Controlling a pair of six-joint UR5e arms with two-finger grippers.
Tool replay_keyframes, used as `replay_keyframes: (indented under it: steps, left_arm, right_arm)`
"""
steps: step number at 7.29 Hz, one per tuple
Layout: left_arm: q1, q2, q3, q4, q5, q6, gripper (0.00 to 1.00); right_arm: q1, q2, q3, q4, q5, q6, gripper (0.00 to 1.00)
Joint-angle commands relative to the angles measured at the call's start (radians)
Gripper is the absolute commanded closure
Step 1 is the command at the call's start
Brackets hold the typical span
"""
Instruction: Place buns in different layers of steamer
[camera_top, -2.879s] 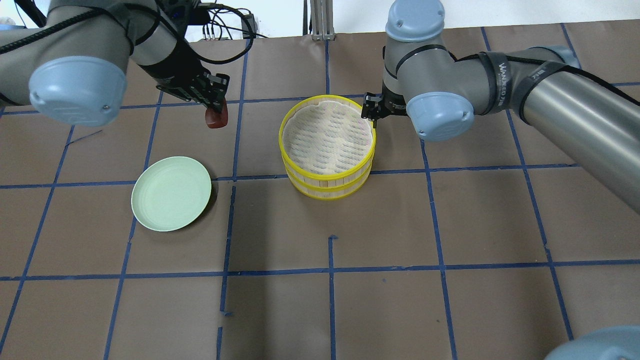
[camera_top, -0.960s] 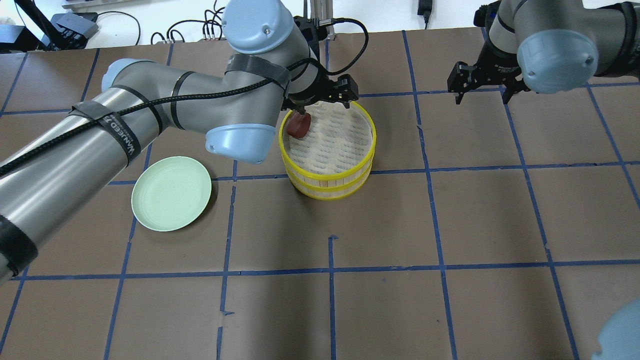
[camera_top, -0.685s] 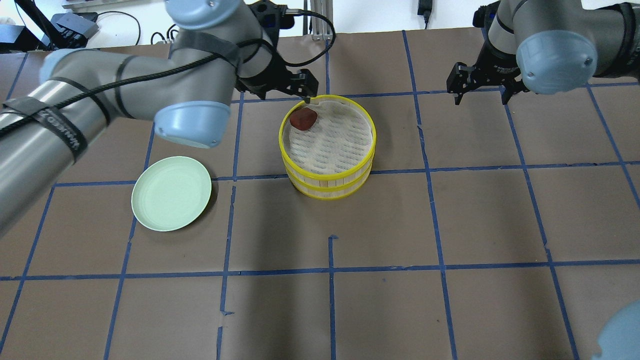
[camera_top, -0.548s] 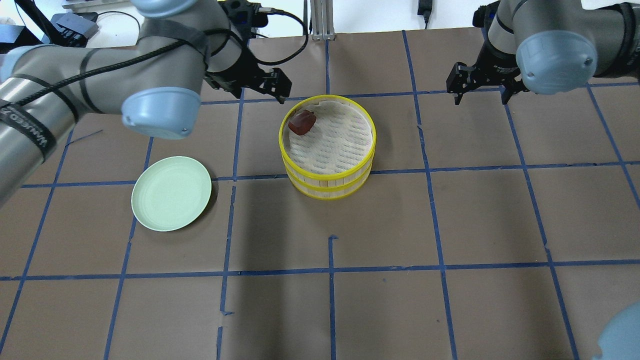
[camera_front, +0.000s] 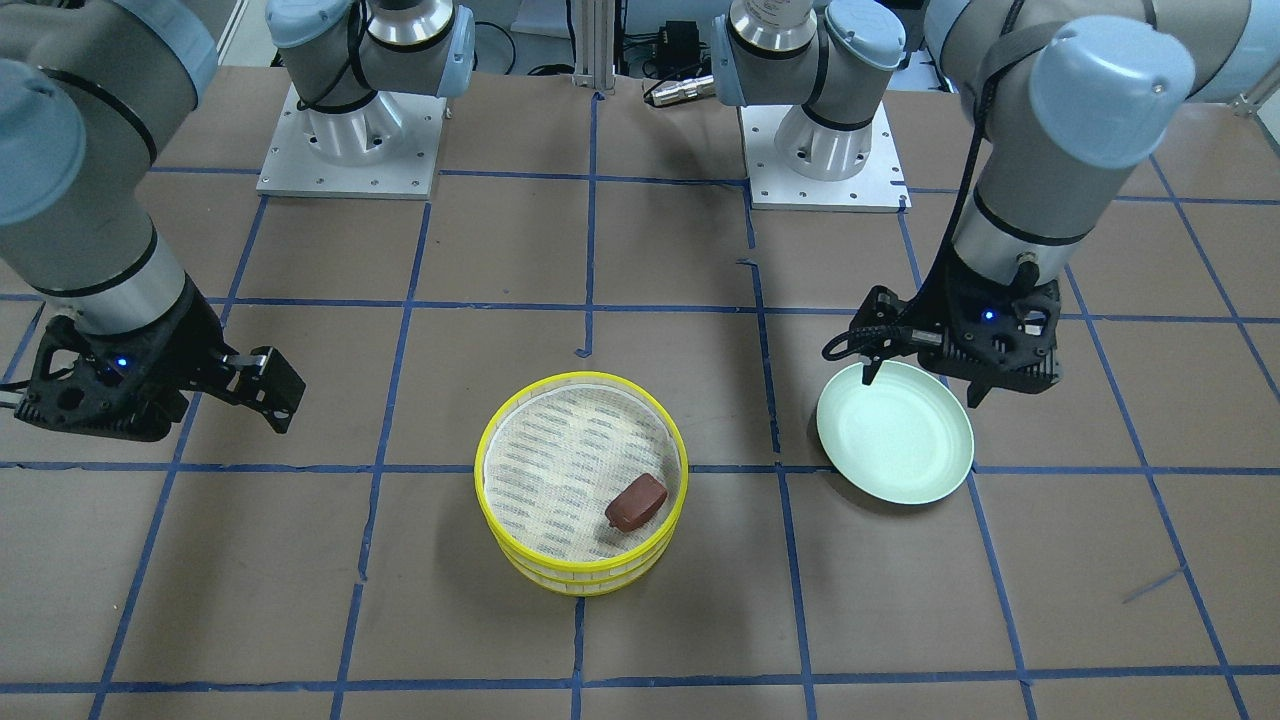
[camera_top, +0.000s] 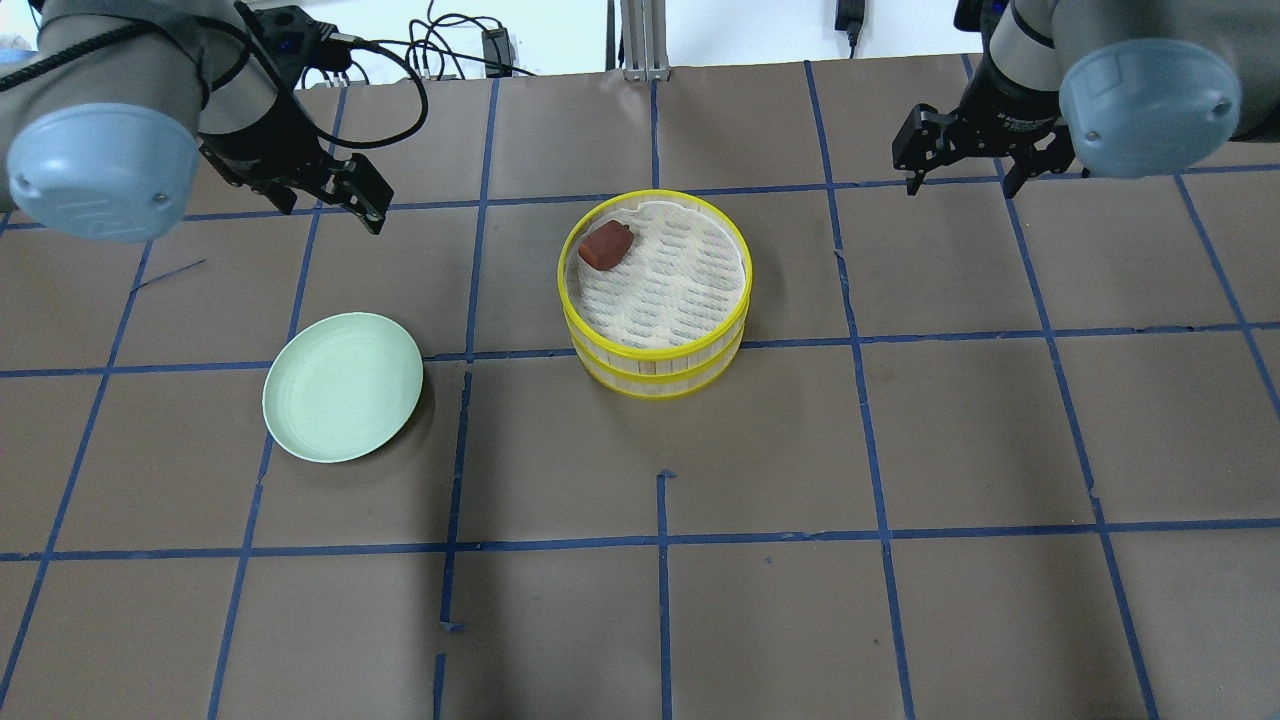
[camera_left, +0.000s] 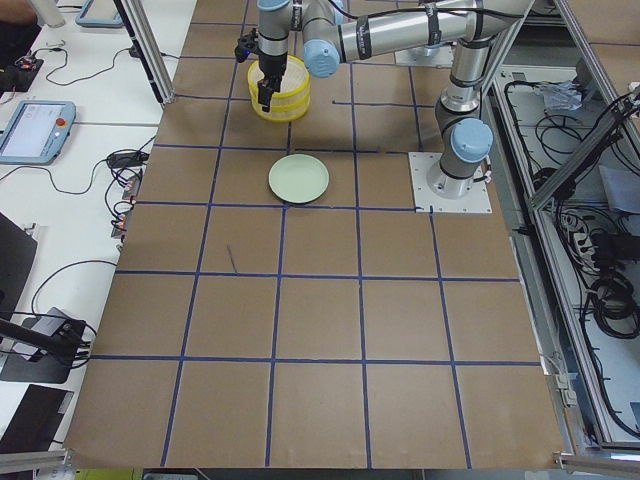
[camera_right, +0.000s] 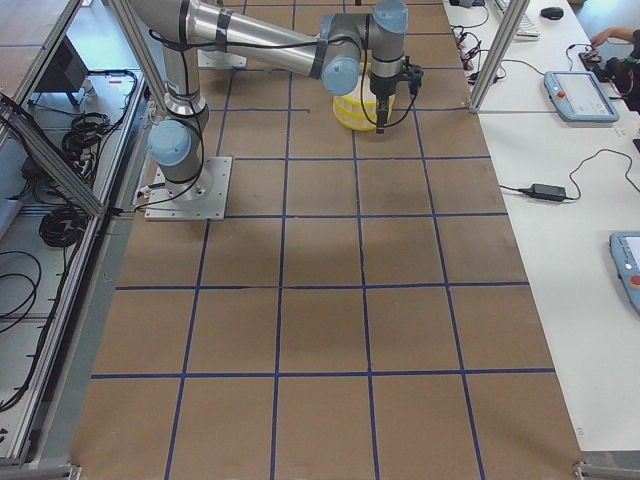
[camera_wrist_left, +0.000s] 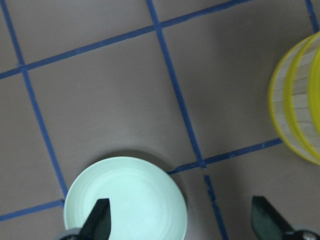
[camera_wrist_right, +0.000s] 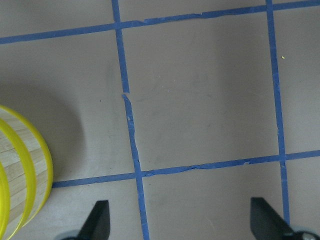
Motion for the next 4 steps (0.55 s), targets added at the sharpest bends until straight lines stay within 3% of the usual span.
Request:
replay_keyframes:
  steps: [1, 3, 4]
  left_arm:
    - [-0.007, 0.075, 0.017, -0.138, -0.013, 0.001, 0.00]
    - [-0.027, 0.092, 0.017, -0.183, -0.011, 0.001, 0.00]
    - [-0.058, 0.091, 0.017, -0.195, -0.013, -0.062, 0.00]
  right_arm:
    - [0.055, -0.118, -0.002, 0.149, 0.013, 0.093, 0.00]
    - [0.194, -0.165, -0.003, 0.159, 0.002, 0.141, 0.00]
    - [0.190, -0.174, -0.005, 0.145, 0.016, 0.104, 0.00]
